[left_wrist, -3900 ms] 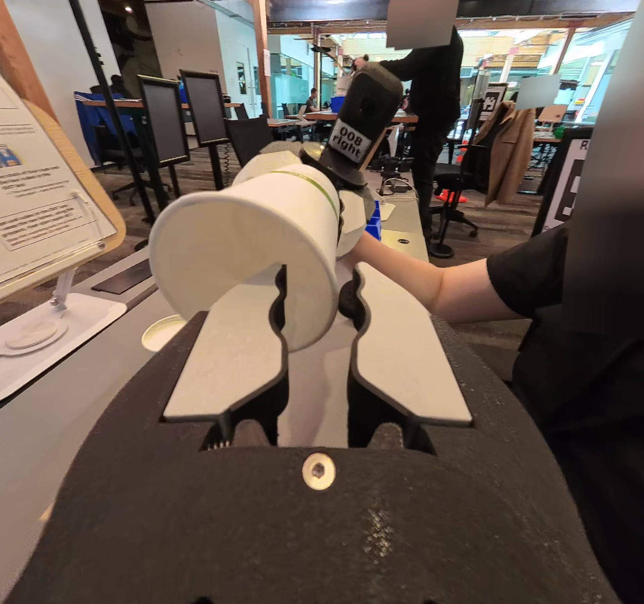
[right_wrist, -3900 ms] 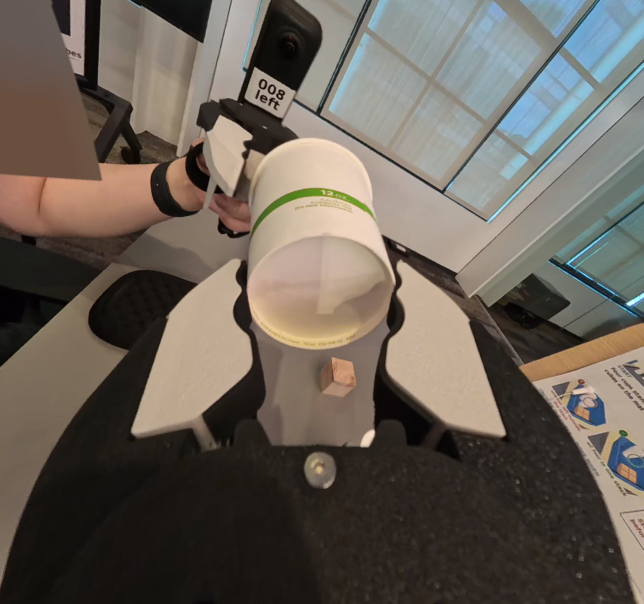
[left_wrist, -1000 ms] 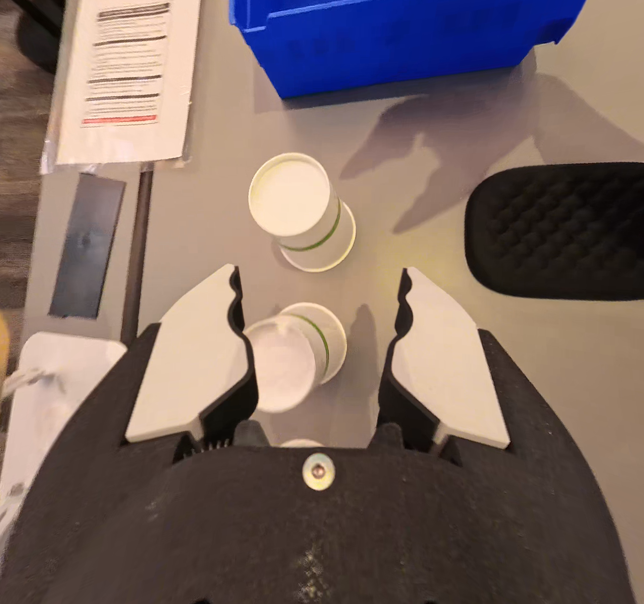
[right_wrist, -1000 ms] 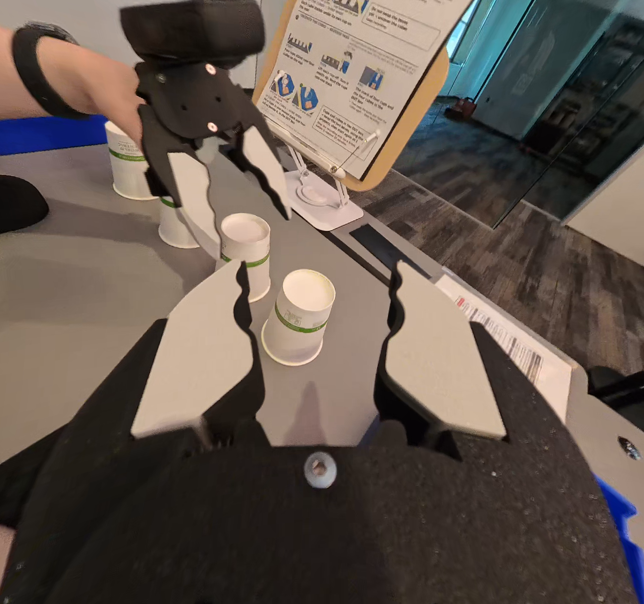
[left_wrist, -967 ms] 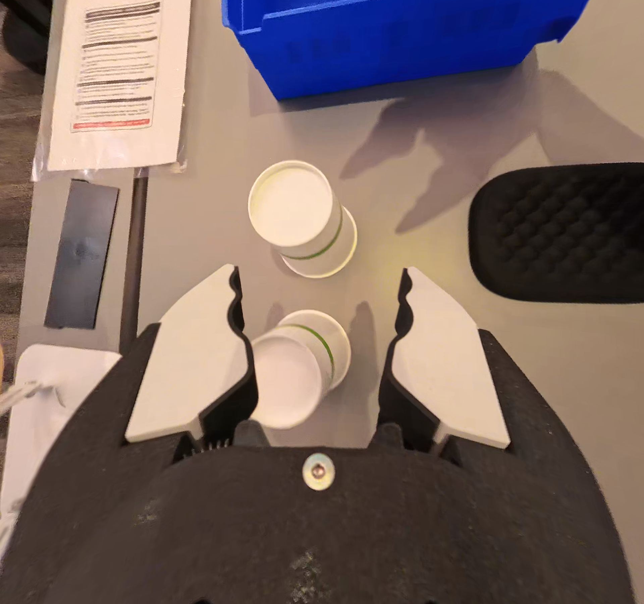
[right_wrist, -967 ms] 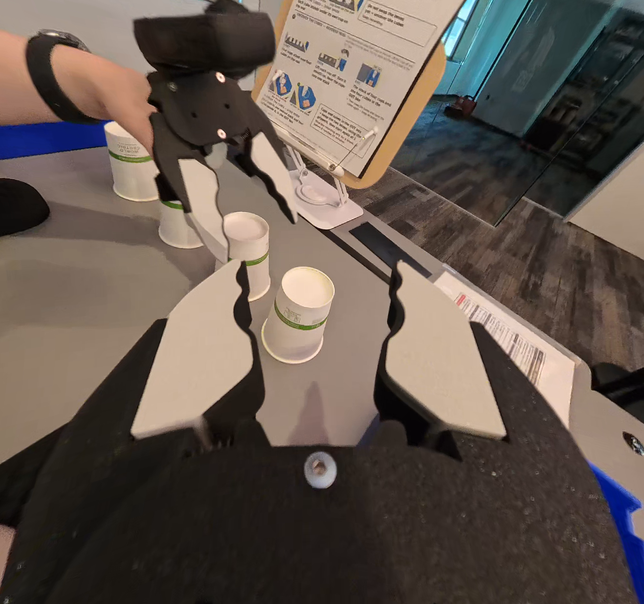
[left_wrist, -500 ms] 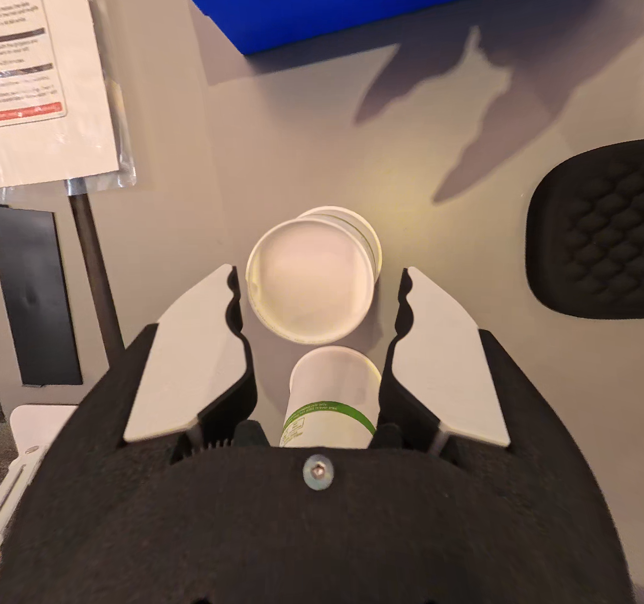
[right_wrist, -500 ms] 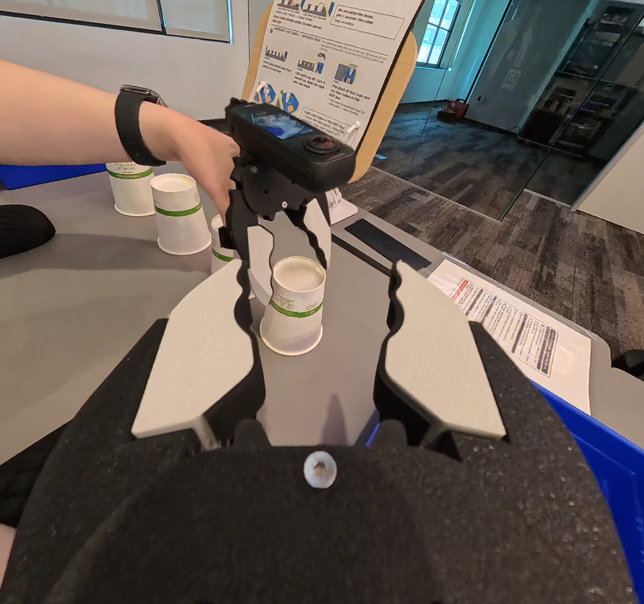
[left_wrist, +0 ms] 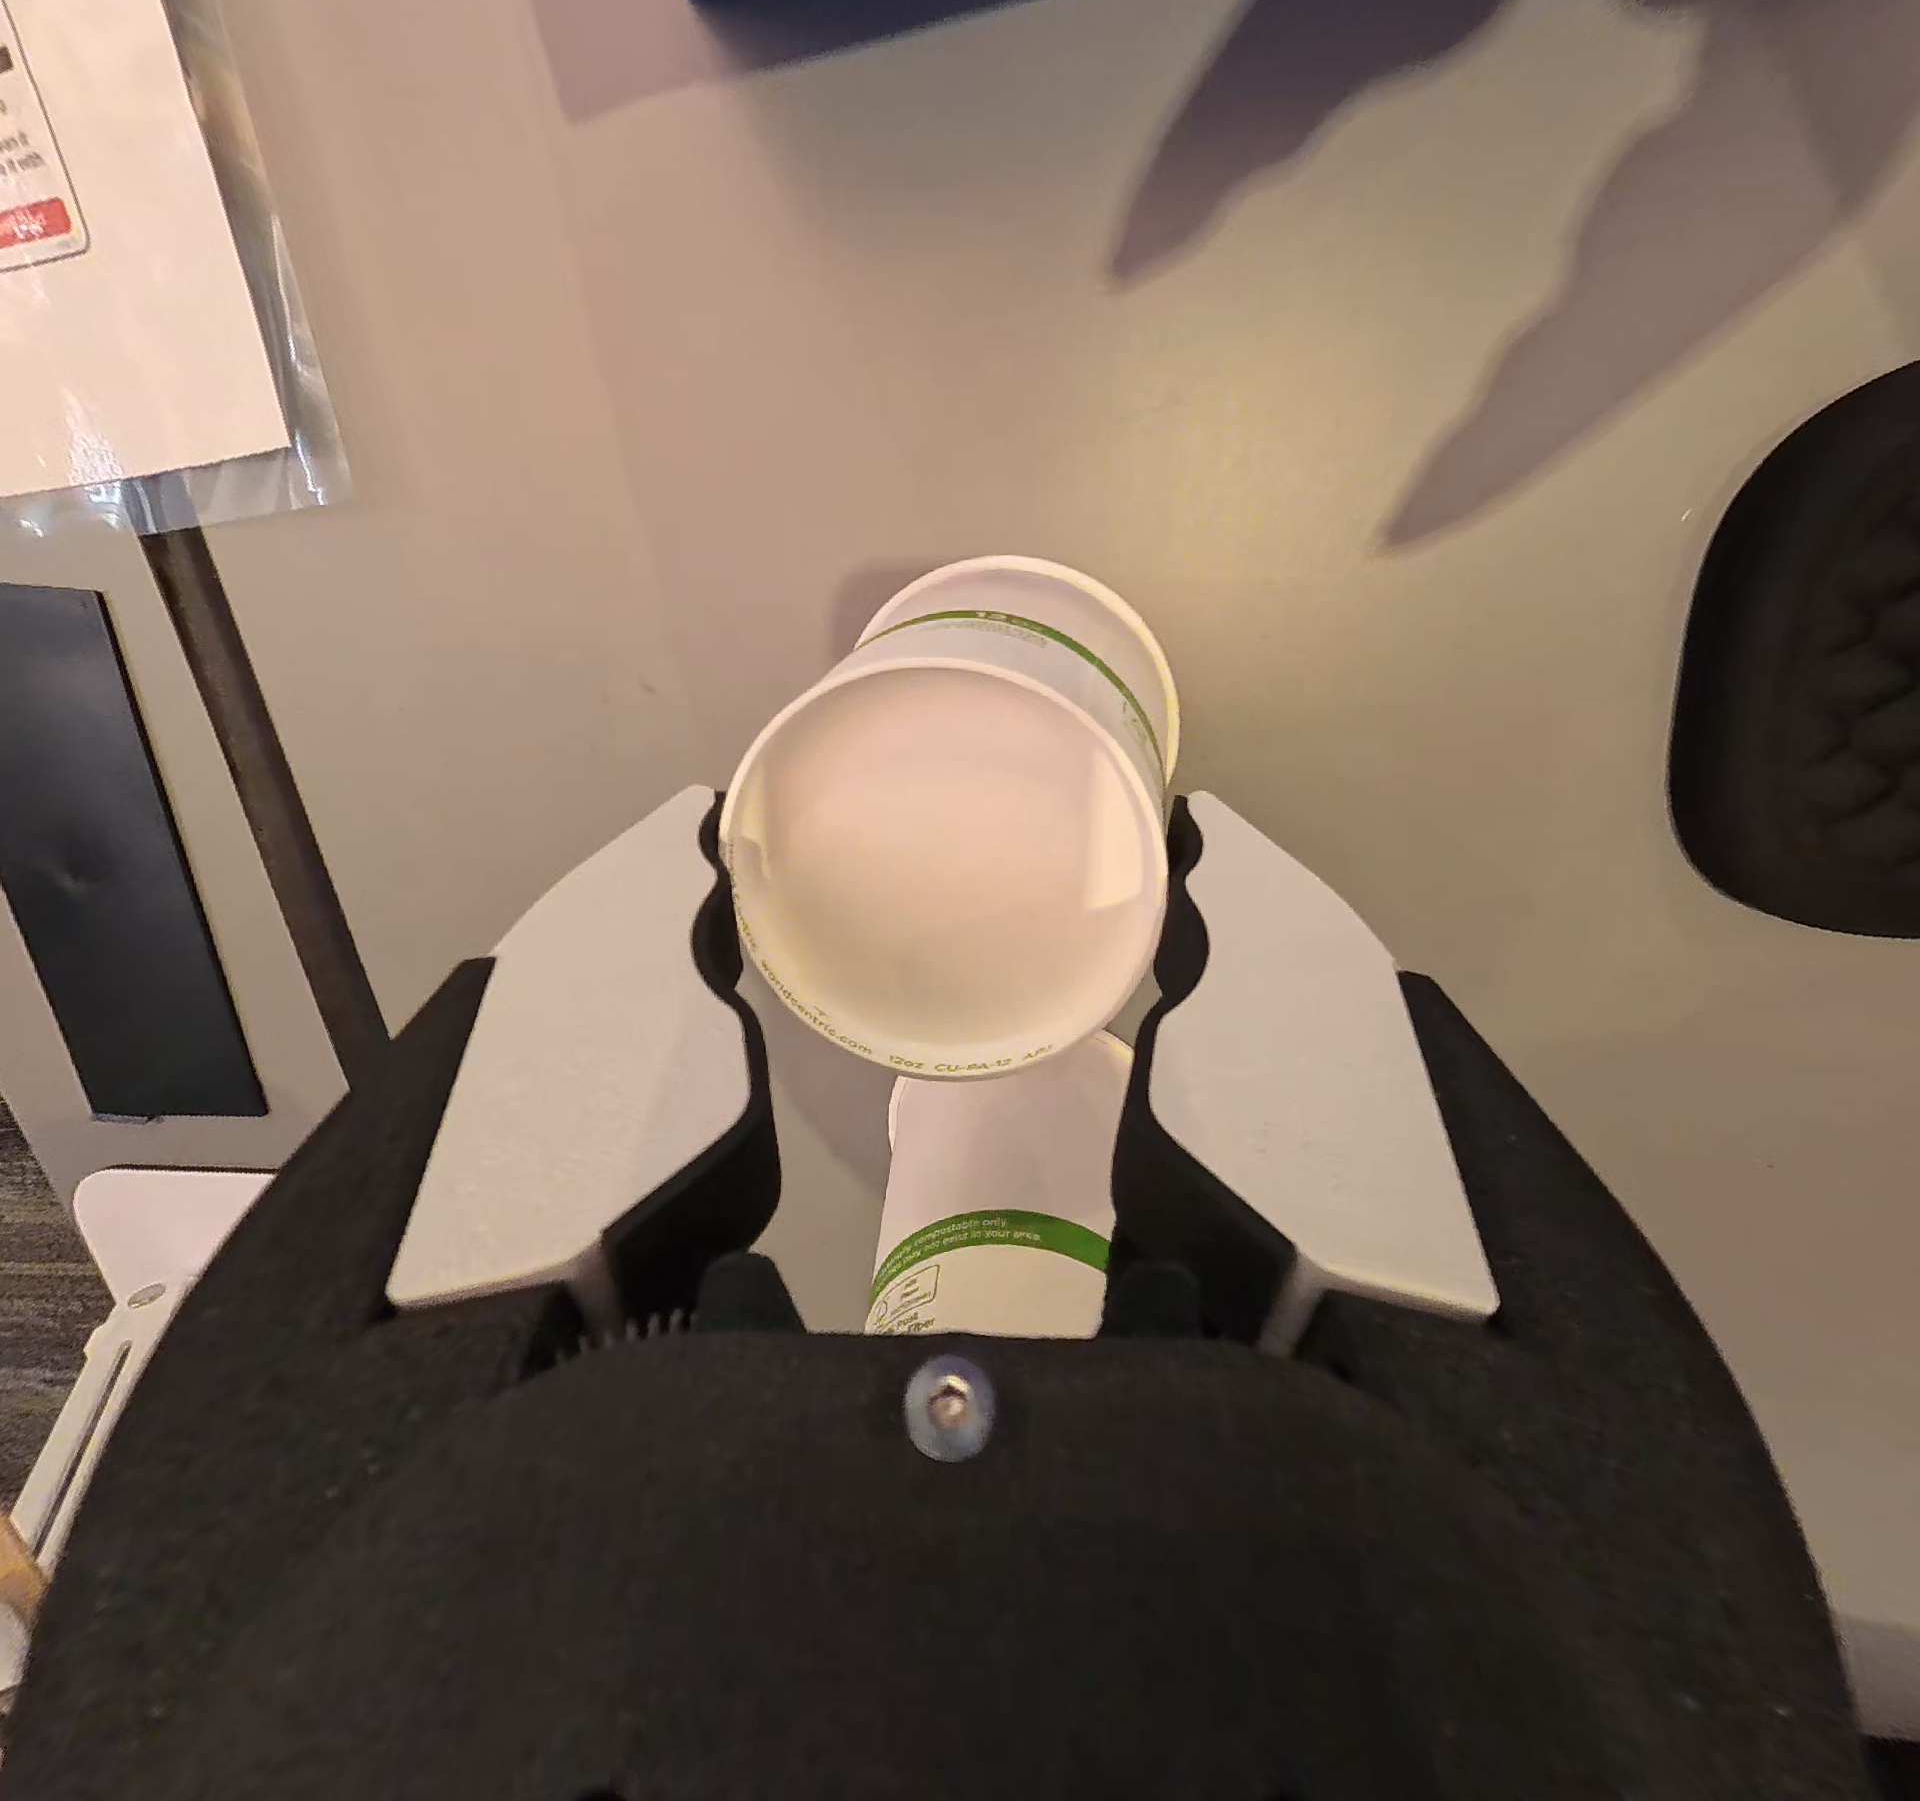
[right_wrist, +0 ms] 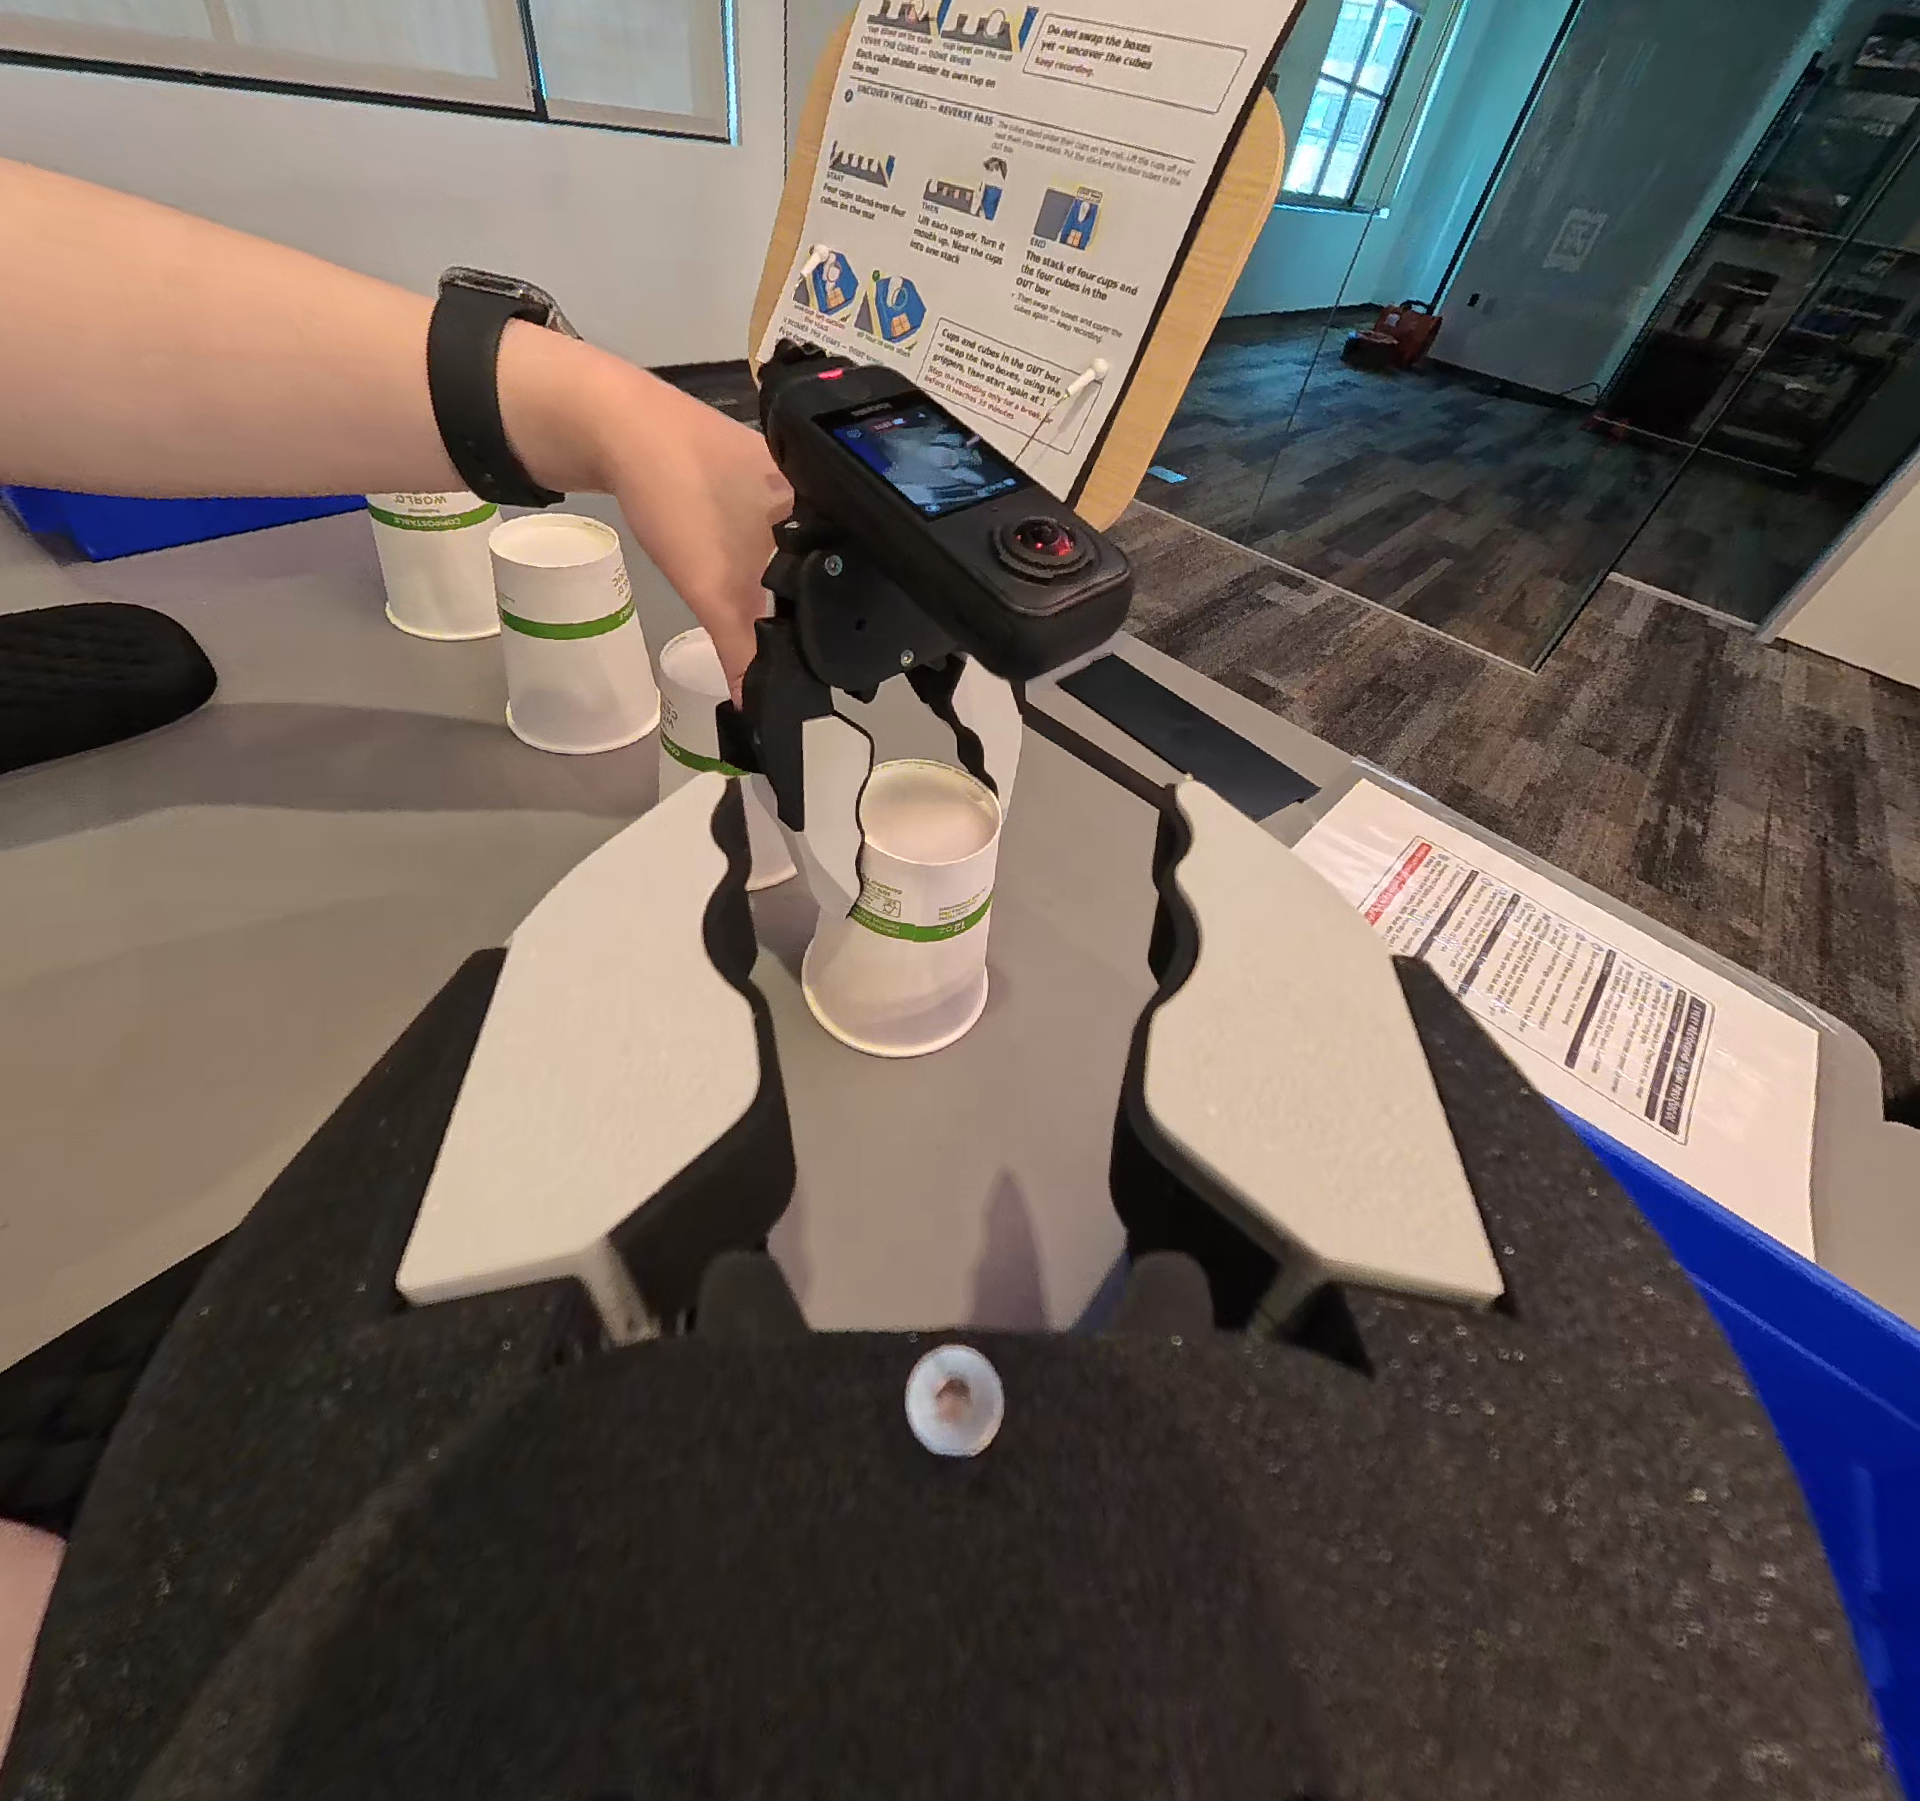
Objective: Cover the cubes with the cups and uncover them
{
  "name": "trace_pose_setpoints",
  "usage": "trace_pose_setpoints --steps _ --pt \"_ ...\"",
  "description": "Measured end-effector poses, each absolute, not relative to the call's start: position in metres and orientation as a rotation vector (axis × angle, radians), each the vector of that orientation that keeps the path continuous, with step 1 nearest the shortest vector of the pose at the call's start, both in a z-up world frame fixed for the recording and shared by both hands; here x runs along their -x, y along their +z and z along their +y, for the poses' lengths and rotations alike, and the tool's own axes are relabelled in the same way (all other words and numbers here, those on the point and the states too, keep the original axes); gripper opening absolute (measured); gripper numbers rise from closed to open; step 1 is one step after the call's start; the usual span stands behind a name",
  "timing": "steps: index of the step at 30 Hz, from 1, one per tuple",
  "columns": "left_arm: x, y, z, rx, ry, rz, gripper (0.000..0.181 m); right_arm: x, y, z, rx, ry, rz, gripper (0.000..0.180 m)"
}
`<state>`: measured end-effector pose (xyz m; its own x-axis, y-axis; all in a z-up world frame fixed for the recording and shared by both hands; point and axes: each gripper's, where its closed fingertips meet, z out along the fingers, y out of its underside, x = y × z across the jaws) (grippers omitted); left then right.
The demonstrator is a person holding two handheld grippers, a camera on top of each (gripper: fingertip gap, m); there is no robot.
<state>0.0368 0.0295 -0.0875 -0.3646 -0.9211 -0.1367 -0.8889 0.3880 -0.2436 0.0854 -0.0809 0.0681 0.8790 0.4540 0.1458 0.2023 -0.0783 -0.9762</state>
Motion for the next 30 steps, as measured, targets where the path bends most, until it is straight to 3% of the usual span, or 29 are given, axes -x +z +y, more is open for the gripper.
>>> trace_pose_setpoints --steps 13,21,30 --pt "-0.035 -0.056 0.018 1.601 -0.374 2.314 0.078 -0.085 0.067 -0.075 1.669 0.225 -0.518 0.073" --pt "-0.009 0.038 0.028 1.511 -0.73 1.931 0.078 -0.071 0.094 -0.056 1.578 0.234 -0.511 0.073" --pt "0.122 0.131 0.057 1.405 -0.988 1.425 0.078 0.022 0.137 -0.022 1.383 0.519 -0.668 0.061"
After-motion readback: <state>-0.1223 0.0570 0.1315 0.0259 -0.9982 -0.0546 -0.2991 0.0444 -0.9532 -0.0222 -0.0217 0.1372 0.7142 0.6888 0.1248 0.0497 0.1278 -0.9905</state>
